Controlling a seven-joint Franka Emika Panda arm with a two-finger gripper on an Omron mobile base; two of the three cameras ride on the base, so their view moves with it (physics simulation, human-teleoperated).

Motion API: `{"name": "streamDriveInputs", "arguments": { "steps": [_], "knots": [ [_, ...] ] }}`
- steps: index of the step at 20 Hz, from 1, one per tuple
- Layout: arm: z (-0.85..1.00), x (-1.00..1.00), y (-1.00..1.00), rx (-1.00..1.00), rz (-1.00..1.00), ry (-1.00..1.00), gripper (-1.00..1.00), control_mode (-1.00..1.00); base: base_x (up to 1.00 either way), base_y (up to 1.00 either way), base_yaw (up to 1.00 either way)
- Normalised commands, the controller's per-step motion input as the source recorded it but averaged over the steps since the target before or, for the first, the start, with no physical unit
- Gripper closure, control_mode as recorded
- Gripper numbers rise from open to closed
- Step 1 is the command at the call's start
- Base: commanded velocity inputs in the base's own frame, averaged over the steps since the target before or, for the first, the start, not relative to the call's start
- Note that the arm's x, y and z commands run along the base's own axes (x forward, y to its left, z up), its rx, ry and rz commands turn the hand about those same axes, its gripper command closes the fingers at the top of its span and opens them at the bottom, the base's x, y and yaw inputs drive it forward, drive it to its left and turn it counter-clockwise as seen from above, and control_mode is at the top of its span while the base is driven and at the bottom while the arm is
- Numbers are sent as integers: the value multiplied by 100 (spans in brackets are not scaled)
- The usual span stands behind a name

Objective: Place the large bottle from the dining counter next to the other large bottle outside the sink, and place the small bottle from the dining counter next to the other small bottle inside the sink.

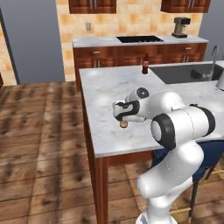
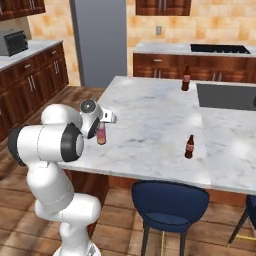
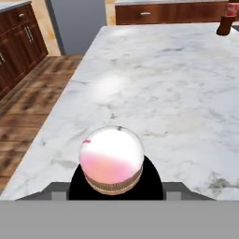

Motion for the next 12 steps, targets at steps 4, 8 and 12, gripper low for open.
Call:
{"name": "streamDriveInputs", "arguments": {
  "steps": [4, 8, 12],
  "knots": [
    [0, 0, 0, 0, 0, 0, 100, 100, 2, 100, 0],
    [0, 0, 0, 0, 0, 0, 100, 100, 5, 97, 0],
    [0, 0, 0, 0, 0, 0, 100, 100, 8, 97, 0]
  ]
}}
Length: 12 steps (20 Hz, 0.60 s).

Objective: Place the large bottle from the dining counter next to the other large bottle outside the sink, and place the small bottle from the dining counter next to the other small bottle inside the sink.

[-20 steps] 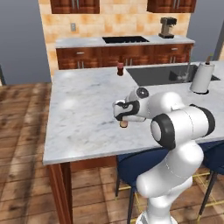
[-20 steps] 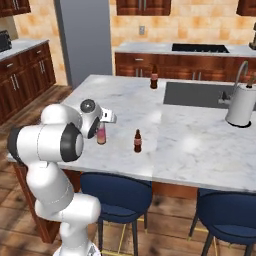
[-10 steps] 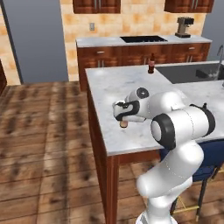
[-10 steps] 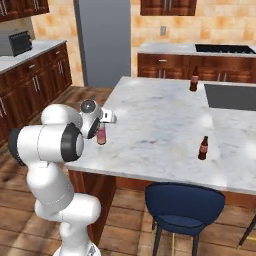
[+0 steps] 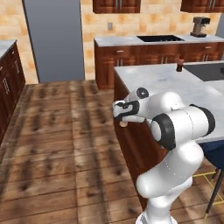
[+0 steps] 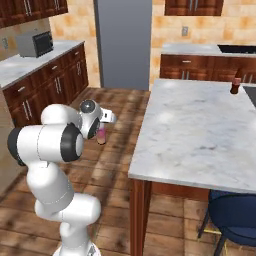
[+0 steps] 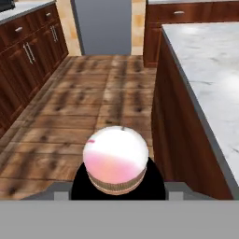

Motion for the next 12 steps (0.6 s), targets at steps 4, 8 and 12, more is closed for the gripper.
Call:
{"name": "streamDriveInputs", "arguments": {
  "steps": [4, 8, 12],
  "knots": [
    [0, 0, 0, 0, 0, 0, 100, 100, 37, 74, 0],
    [0, 0, 0, 0, 0, 0, 100, 100, 81, 34, 0],
    [0, 0, 0, 0, 0, 0, 100, 100, 95, 27, 0]
  ]
}}
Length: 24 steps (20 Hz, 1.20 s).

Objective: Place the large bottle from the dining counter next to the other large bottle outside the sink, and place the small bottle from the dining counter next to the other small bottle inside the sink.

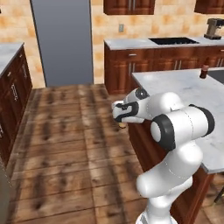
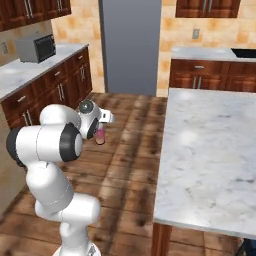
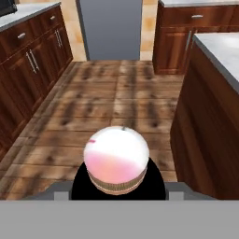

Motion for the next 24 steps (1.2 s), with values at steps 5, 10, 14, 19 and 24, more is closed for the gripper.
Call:
{"name": "streamDriveInputs", "arguments": {
  "steps": [5, 10, 14, 19, 24],
  "knots": [
    [0, 0, 0, 0, 0, 0, 100, 100, 92, 39, 0],
    [0, 0, 0, 0, 0, 0, 100, 100, 86, 40, 0],
    [0, 0, 0, 0, 0, 0, 100, 100, 96, 28, 0],
    [0, 0, 0, 0, 0, 0, 100, 100, 94, 31, 0],
    [0, 0, 0, 0, 0, 0, 100, 100, 88, 32, -5]
  ]
}}
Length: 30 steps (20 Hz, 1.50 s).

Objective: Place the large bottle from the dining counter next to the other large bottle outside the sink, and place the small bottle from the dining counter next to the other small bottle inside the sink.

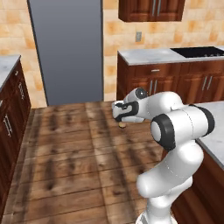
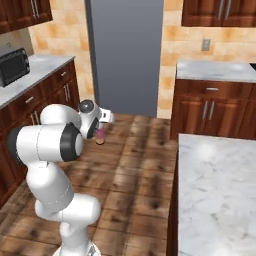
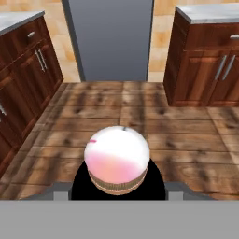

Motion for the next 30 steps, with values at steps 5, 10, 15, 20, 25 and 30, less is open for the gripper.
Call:
{"name": "streamDriveInputs", "arguments": {
  "steps": [5, 10, 15, 20, 25, 30],
  "knots": [
    [0, 0, 0, 0, 0, 0, 100, 100, 83, 28, -16],
    [0, 0, 0, 0, 0, 0, 100, 100, 57, 43, -23],
    [0, 0, 0, 0, 0, 0, 100, 100, 38, 59, -27],
    [0, 0, 0, 0, 0, 0, 100, 100, 58, 40, -25],
    [0, 0, 0, 0, 0, 0, 100, 100, 92, 25, -17],
    [0, 0, 0, 0, 0, 0, 100, 100, 57, 30, -28]
  ]
}}
